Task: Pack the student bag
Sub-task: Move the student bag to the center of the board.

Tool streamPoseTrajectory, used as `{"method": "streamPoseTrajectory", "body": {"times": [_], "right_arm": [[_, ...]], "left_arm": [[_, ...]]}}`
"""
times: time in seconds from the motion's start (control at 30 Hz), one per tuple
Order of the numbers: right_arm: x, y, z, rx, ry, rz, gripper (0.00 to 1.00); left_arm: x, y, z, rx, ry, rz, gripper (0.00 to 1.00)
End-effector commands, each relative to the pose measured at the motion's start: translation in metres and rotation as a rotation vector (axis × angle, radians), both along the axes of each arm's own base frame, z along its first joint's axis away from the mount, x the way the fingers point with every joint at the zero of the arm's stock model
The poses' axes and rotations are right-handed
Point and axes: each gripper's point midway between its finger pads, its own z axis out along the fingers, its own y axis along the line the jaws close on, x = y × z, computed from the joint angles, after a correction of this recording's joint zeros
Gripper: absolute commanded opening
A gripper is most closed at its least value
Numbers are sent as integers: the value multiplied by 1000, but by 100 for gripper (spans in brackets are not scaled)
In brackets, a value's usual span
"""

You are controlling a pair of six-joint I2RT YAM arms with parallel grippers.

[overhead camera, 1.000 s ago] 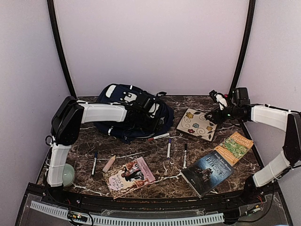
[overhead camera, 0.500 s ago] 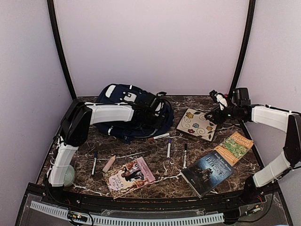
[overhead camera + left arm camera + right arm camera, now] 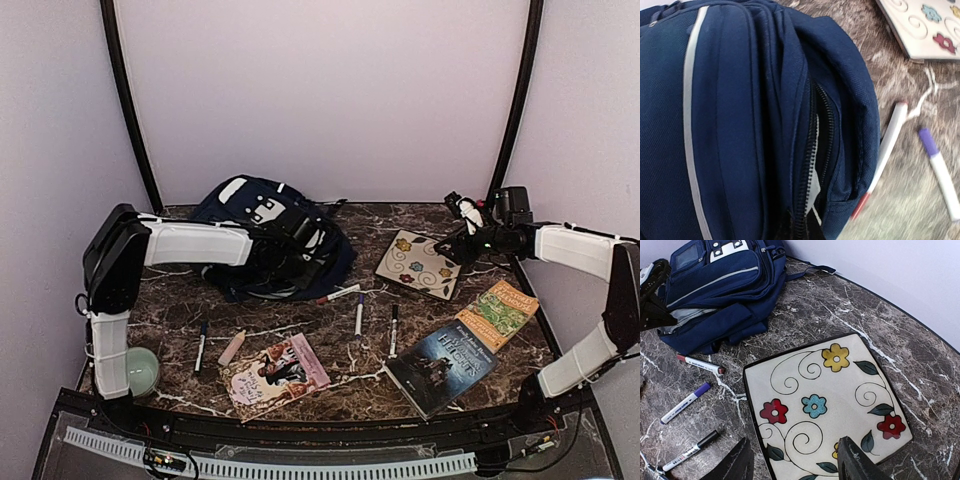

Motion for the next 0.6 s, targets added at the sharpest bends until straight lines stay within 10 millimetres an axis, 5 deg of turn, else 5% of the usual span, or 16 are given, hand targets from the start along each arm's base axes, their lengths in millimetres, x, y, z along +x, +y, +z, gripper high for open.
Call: {"method": "streamPoseTrajectory", "body": {"times": [0.0, 0.4, 0.5, 0.57], "right_arm": [[-3, 8, 8, 26, -35, 41, 57], [-7, 14, 5, 40, -21, 75, 55], [-7, 18, 8, 33, -34, 89, 54], [-8, 22, 12, 22, -50, 106, 54]], "left_arm": [[-19, 43, 24, 77, -39, 22, 0], [-96, 77, 36, -8, 27, -146, 2], [-104, 74, 56, -81, 8, -168, 45], [-103, 79, 73, -107, -32, -145, 63]]}}
